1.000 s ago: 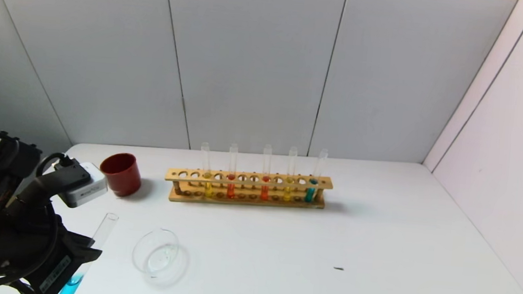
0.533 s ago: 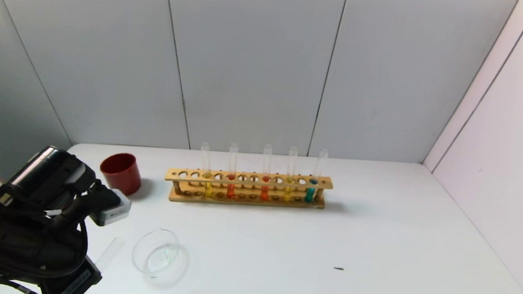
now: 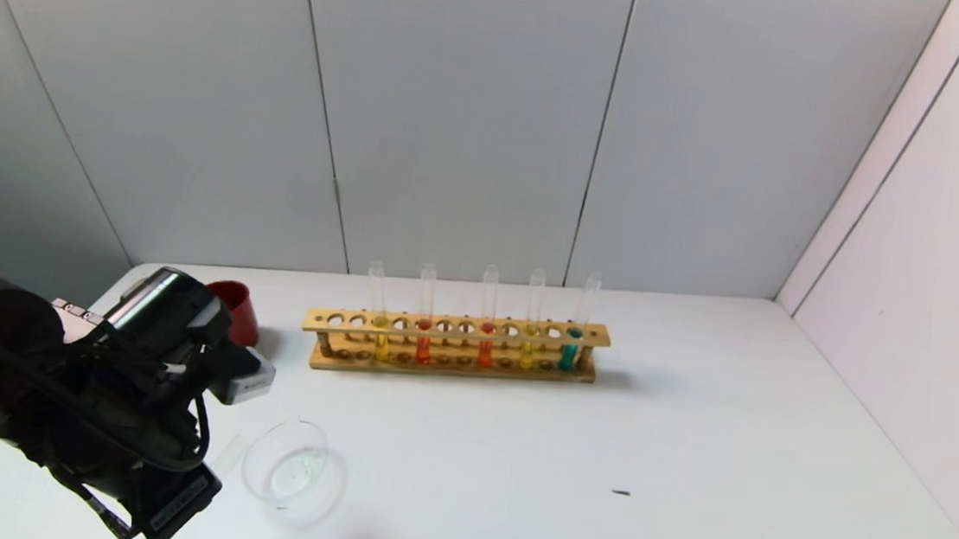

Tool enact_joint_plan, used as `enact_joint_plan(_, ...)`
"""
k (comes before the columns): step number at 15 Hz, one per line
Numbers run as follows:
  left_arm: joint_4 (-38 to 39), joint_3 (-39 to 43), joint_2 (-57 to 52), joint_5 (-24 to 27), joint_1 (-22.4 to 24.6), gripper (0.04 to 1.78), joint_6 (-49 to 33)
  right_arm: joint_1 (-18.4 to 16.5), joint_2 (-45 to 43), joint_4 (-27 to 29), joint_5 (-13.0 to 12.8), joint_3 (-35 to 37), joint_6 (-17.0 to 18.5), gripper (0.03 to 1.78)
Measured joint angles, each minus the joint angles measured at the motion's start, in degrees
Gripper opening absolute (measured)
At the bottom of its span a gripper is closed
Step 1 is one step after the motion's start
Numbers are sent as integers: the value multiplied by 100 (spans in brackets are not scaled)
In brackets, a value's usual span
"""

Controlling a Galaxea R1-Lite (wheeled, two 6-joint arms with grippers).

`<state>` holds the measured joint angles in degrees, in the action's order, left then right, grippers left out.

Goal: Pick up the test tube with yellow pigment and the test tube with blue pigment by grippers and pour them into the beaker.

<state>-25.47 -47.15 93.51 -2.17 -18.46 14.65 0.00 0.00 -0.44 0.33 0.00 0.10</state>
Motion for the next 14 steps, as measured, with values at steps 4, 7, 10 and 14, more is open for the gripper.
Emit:
enact_joint_plan(4, -617, -328, 227, -4, -48, 30, 1, 0, 0, 0, -2, 0, 0, 174)
enact_joint_plan(7, -744, -605, 475, -4, -76, 30, 9, 0, 0, 2, 0, 0, -2, 174)
enact_joint_plan(10, -953, -833, 786, -122, -160, 30, 11, 0, 0, 2, -2, 0, 0, 174)
enact_joint_plan(14, -1240, -1123, 1130, -179, -168, 30, 11, 0, 0, 2, -2, 0, 0, 174)
